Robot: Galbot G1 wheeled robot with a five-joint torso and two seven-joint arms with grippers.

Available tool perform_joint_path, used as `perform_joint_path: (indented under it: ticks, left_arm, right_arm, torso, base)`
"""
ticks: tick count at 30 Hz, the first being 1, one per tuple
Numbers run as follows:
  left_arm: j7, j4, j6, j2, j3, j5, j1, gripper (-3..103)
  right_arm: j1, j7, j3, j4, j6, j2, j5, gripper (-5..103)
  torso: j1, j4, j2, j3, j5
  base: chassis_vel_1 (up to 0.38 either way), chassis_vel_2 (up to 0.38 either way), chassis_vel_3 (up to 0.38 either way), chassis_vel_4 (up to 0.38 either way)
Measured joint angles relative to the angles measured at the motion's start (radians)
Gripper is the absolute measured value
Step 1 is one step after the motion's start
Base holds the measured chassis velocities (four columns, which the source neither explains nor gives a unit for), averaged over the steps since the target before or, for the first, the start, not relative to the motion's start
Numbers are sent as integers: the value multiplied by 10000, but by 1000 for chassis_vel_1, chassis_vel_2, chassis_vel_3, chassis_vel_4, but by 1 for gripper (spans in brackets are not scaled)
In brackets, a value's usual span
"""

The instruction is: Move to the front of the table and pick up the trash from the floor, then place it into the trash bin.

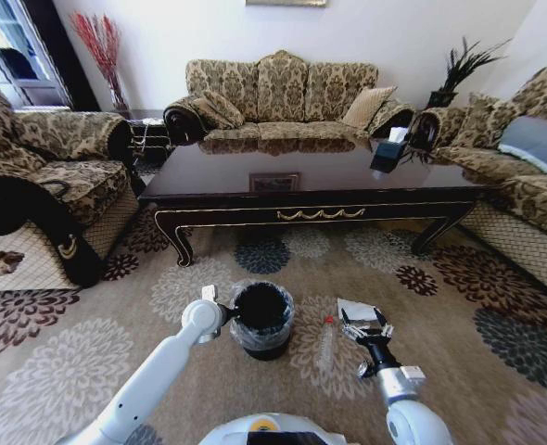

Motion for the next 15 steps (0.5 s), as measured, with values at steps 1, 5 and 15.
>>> perform_joint_path:
  ticks: [1,5,15]
  left_arm:
    - [-46,-94,12,95,-42,-34,-43,2]
    - [-166,-537,57,427,-161,-276,-169,0]
    - [-280,-1325,139,1254,-226,-212,-248,0]
  right_arm:
    - [37,76,16,-35,-65,-18,81,100]
    - [165,599,20,-84,-579,-9,414,100]
    - [724,2926,-135,-287,-3220,-90,2225,100]
  torso:
    - [0,-1,0,0,2]
    - [0,0,0,-1,1]
    - [0,0,0,-1,6]
  base:
    - [0,0,0,0]
    - [0,0,0,0]
    - [0,0,0,0]
